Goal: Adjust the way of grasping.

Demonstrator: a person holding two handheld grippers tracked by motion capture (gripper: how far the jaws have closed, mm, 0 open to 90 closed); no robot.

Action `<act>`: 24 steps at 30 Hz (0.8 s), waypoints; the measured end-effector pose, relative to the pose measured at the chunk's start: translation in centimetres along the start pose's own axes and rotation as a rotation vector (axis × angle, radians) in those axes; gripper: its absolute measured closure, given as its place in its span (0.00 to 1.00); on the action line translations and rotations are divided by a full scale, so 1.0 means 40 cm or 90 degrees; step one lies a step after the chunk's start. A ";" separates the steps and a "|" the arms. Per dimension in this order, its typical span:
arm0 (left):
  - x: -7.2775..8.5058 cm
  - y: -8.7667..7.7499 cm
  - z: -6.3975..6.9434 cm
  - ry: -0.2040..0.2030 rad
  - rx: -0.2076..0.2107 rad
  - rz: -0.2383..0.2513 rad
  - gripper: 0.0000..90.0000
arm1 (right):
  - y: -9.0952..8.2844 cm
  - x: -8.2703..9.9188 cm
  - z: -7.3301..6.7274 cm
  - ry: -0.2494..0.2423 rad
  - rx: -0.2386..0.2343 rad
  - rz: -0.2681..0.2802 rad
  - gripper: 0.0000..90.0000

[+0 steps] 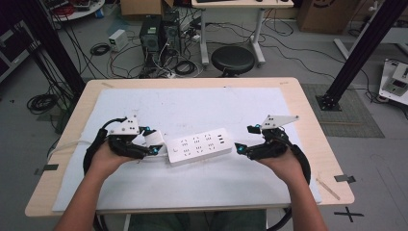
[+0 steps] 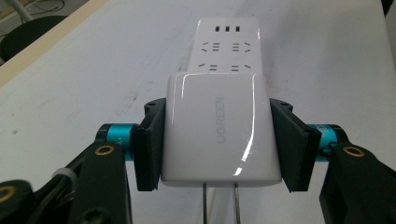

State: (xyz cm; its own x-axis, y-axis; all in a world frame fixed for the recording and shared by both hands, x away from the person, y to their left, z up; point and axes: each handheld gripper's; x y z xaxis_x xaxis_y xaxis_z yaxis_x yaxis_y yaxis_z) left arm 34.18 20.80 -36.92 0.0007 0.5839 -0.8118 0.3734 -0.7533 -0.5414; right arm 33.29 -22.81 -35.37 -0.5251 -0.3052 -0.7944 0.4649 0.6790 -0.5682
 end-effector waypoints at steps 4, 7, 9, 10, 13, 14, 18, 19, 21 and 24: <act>-0.012 0.024 0.026 0.028 0.010 0.014 0.47 | -0.001 -0.001 0.000 0.051 0.002 -0.023 0.20; -0.017 0.033 0.036 0.038 0.012 0.016 0.47 | 0.001 0.003 -0.002 0.055 -0.005 -0.029 0.20; -0.022 0.040 0.046 0.047 0.016 0.019 0.47 | 0.004 0.006 -0.004 0.059 -0.018 -0.031 0.20; -0.026 0.048 0.055 0.053 0.019 0.025 0.47 | 0.007 0.008 -0.008 0.060 -0.020 -0.036 0.20; -0.031 0.055 0.062 0.062 0.023 0.026 0.47 | 0.009 0.009 -0.013 0.056 -0.024 -0.039 0.20; -0.037 0.062 0.069 0.068 0.025 0.031 0.47 | 0.011 0.009 -0.014 0.052 -0.027 -0.037 0.20; -0.051 0.073 0.079 0.084 0.026 0.038 0.47 | 0.017 0.010 -0.021 0.050 -0.038 -0.042 0.20; -0.062 0.082 0.086 0.098 0.027 0.040 0.47 | 0.022 0.010 -0.026 0.054 -0.047 -0.045 0.20; -0.072 0.092 0.096 0.117 0.029 0.047 0.47 | 0.027 0.011 -0.031 0.056 -0.054 -0.047 0.20; -0.080 0.103 0.107 0.138 0.028 0.050 0.47 | 0.037 0.015 -0.043 0.061 -0.074 -0.051 0.20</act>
Point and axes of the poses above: each handheld gripper's, and its own axes: y roughly forward along the jaws, x roughly out of its underside, z roughly to its right, and after that the axes turned 9 degrees about y, right-handed
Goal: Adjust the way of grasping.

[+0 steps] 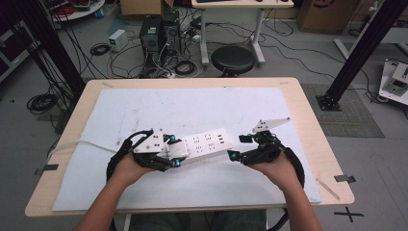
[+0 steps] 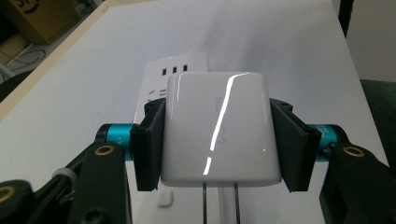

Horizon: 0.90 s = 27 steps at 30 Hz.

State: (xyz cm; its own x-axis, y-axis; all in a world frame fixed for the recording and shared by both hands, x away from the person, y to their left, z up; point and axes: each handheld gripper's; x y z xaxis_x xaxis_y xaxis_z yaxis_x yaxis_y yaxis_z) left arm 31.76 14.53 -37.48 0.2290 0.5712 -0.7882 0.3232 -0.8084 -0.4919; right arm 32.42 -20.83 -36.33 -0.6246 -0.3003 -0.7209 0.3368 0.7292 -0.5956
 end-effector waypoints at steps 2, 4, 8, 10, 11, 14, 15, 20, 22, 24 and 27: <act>-0.007 0.012 0.009 0.019 -0.005 -0.001 0.47 | 0.004 0.002 -0.004 0.002 -0.008 -0.001 0.20; -0.013 0.023 0.018 0.036 -0.006 -0.001 0.47 | 0.020 0.009 -0.017 0.008 -0.037 -0.006 0.20; -0.028 0.042 0.041 0.072 -0.014 0.011 0.47 | 0.050 0.019 -0.035 0.012 -0.073 -0.010 0.20; -0.032 0.048 0.049 0.080 -0.022 0.021 0.47 | 0.066 0.022 -0.044 0.016 -0.090 -0.016 0.20; -0.032 0.048 0.049 0.080 -0.022 0.021 0.47 | 0.073 0.022 -0.048 0.016 -0.100 -0.016 0.20; -0.036 0.056 0.062 0.091 -0.033 0.031 0.47 | 0.093 0.021 -0.060 0.020 -0.118 -0.015 0.20; -0.037 0.059 0.065 0.097 -0.035 0.035 0.47 | 0.098 0.019 -0.064 0.026 -0.127 -0.017 0.20; -0.041 0.075 0.084 0.115 -0.050 0.050 0.47 | 0.120 0.011 -0.077 0.030 -0.157 -0.010 0.20; -0.043 0.080 0.090 0.117 -0.056 0.054 0.47 | 0.125 0.009 -0.080 0.036 -0.162 -0.011 0.20; -0.045 0.084 0.094 0.119 -0.059 0.059 0.47 | 0.130 0.007 -0.082 0.046 -0.173 -0.010 0.20; -0.050 0.093 0.104 0.124 -0.068 0.070 0.47 | 0.138 0.003 -0.083 0.054 -0.187 -0.006 0.20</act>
Point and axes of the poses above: each handheld gripper's, and its own axes: y roughly forward along the jaws, x roughly out of its underside, z roughly to its right, and after that the axes turned 9 degrees about y, right-handed
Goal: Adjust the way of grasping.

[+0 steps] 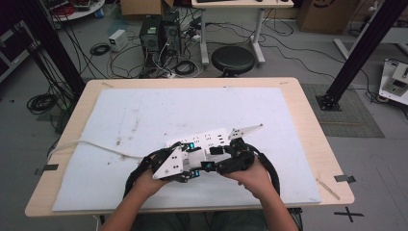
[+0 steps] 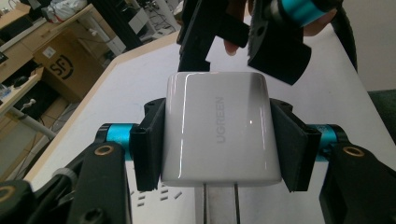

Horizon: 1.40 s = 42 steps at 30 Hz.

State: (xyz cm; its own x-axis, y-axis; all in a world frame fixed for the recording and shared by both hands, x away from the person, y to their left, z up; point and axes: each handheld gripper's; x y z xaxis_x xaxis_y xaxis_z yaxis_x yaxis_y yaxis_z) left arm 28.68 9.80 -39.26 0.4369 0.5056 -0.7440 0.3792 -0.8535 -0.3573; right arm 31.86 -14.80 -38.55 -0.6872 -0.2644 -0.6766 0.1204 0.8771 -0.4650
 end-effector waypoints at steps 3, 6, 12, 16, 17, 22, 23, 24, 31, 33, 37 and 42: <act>-0.001 0.001 0.001 0.004 0.000 0.002 0.47 | 0.006 -0.002 0.002 0.000 -0.003 -0.001 0.20; -0.007 0.005 0.005 0.005 -0.010 0.009 0.47 | 0.010 -0.003 0.003 0.014 -0.013 0.001 0.20; -0.015 0.010 0.008 0.012 -0.023 0.021 0.47 | 0.022 -0.007 0.008 0.022 -0.040 0.005 0.24; -0.019 0.011 0.009 0.016 -0.025 0.023 0.47 | 0.023 -0.010 0.010 0.024 -0.052 0.012 0.29; -0.019 0.011 0.009 0.018 -0.028 0.023 0.47 | 0.023 -0.011 0.011 0.024 -0.056 0.013 0.32; -0.020 0.012 0.009 0.018 -0.031 0.028 0.47 | 0.025 -0.011 0.012 0.022 -0.072 0.010 0.43; -0.021 0.011 0.010 0.019 -0.035 0.028 0.47 | 0.025 -0.011 0.012 0.024 -0.074 0.009 0.43; -0.021 0.011 0.010 0.017 -0.036 0.028 0.47 | 0.025 -0.011 0.014 0.023 -0.076 0.012 0.44; -0.023 0.010 0.010 0.021 -0.036 0.028 0.47 | 0.026 -0.011 0.016 0.027 -0.077 0.015 0.50; -0.022 0.011 0.011 0.019 -0.036 0.025 0.47 | 0.029 -0.011 0.017 0.023 -0.083 0.017 0.52; -0.021 0.011 0.011 0.026 -0.041 0.020 0.47 | 0.032 -0.010 0.016 0.024 -0.089 0.014 0.59; -0.022 0.015 0.013 0.036 -0.042 0.015 0.47 | 0.032 -0.010 0.020 0.036 -0.090 0.011 0.61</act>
Point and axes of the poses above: each handheld gripper's, and its own axes: y roughly forward along the jaws, x roughly out of its underside, z roughly to its right, and after that the axes turned 9 degrees about y, right-handed
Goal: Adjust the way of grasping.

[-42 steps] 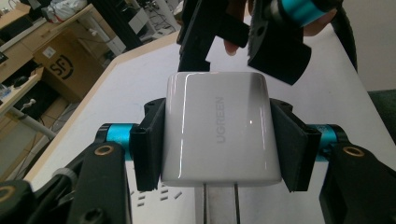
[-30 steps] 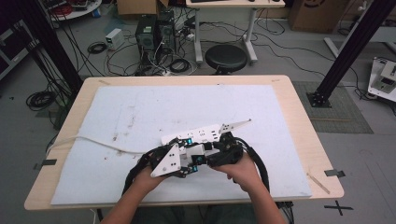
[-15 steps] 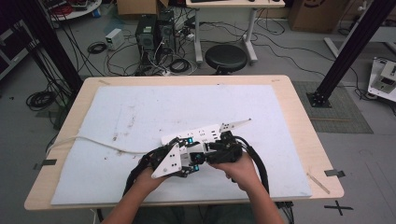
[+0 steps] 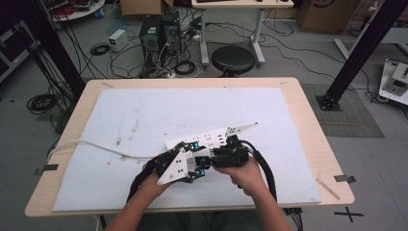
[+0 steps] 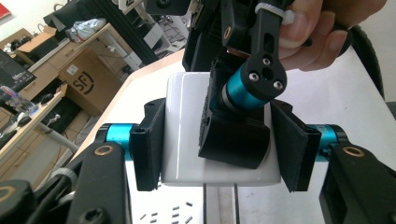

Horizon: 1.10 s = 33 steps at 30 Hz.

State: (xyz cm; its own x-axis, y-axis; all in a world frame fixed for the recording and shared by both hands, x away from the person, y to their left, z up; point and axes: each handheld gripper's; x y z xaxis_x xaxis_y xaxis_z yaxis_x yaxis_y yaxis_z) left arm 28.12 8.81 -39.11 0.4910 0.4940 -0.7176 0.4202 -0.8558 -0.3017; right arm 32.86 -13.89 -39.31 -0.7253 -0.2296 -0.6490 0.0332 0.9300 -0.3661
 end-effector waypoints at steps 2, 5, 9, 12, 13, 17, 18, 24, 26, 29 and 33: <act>0.000 0.001 0.001 -0.001 0.001 -0.004 0.47 | 0.001 0.000 0.002 0.006 -0.002 0.000 0.62; -0.003 0.006 0.002 0.004 -0.003 -0.023 0.46 | 0.001 0.000 0.001 0.009 0.002 -0.001 0.66; -0.001 0.000 -0.011 -0.038 -0.010 -0.024 0.37 | -0.010 -0.002 0.001 0.005 0.012 0.015 0.70; 0.006 -0.011 -0.022 -0.064 -0.016 -0.038 0.30 | -0.031 -0.004 0.002 0.005 0.030 0.034 0.70; 0.009 -0.015 -0.025 -0.073 -0.015 -0.039 0.28 | -0.037 -0.006 0.002 0.002 0.034 0.035 0.70; 0.018 -0.038 -0.039 -0.101 -0.028 -0.058 0.24 | -0.062 -0.008 -0.005 -0.028 0.083 0.051 0.70; 0.020 -0.042 -0.043 -0.108 -0.031 -0.061 0.24 | -0.067 -0.009 -0.007 -0.033 0.090 0.047 0.70; 0.034 -0.086 -0.082 -0.177 -0.024 -0.101 0.20 | -0.097 -0.014 -0.021 -0.080 0.137 0.059 0.70; 0.038 -0.100 -0.096 -0.190 -0.023 -0.118 0.20 | -0.109 -0.017 -0.023 -0.096 0.147 0.062 0.70; 0.047 -0.126 -0.118 -0.218 -0.008 -0.135 0.21 | -0.128 -0.019 -0.032 -0.114 0.171 0.061 0.70; 0.070 -0.163 -0.155 -0.236 -0.007 -0.176 0.21 | -0.149 -0.023 -0.038 -0.141 0.204 0.056 0.70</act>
State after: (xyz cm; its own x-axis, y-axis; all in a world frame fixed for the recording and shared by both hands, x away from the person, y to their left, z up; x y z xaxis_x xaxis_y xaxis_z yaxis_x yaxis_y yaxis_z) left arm 31.49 16.74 -35.25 0.0551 0.6134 -0.7878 0.5058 -0.6975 -0.5077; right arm 32.28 -18.79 -35.51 -0.5452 -0.2424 -0.8025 0.3268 0.8201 -0.4698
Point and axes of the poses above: each handheld gripper's, and its own axes: y roughly forward along the jaws, x roughly out of its underside, z roughly to its right, and after that the axes turned 9 degrees about y, right-handed
